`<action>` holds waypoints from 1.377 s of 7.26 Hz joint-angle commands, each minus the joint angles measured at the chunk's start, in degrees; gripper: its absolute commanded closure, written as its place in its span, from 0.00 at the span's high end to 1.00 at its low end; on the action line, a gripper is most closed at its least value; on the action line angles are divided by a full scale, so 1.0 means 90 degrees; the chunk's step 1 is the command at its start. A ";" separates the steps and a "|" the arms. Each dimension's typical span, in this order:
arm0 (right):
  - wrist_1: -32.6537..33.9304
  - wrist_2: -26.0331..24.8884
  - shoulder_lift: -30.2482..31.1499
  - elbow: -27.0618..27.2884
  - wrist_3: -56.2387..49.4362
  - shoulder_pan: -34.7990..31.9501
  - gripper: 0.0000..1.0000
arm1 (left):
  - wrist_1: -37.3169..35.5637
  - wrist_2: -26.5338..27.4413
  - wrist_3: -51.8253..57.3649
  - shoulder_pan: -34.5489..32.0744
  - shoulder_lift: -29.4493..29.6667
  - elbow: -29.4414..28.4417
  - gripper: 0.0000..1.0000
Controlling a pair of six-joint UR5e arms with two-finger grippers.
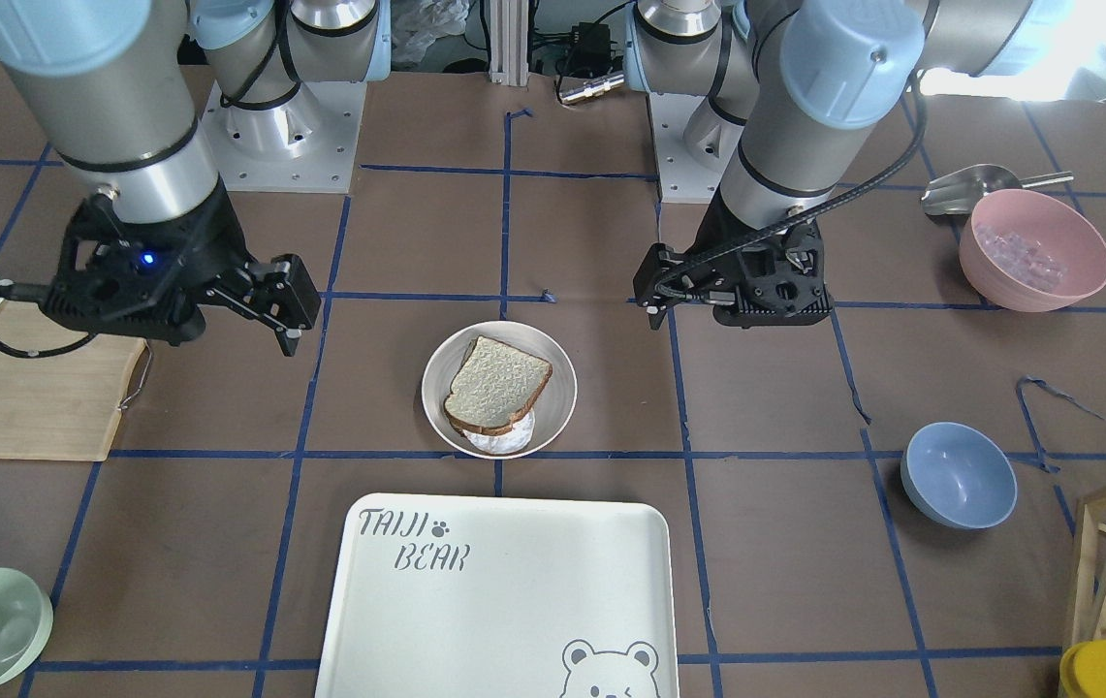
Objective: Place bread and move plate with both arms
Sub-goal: 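Raise the right gripper away from the plate while the left arm reaches forward, then lower the left gripper to the white plate's rim nearest it and grip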
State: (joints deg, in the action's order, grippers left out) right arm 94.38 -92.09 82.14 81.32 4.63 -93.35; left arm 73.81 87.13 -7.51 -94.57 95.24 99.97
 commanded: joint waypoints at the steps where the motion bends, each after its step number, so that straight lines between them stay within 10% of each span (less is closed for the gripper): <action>1: -0.0574 0.0453 0.0540 -0.0208 -0.0523 -0.0009 1.00 | -0.1506 -0.0003 -0.0122 -0.0350 0.0275 0.1066 1.00; 7: -0.0487 -0.0351 0.0522 -0.0100 -0.0895 0.0079 1.00 | -0.2849 -0.0158 -0.0618 -0.0850 0.1262 0.1880 0.84; 10: -0.0487 -0.0285 0.0531 -0.0100 -0.0885 0.0040 1.00 | -0.2937 -0.0248 -0.0611 -0.0850 0.1370 0.1870 0.50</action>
State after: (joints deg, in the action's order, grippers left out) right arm 90.00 -94.64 86.97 80.41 -3.35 -92.91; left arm 47.69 85.20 -12.93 -102.19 107.22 116.81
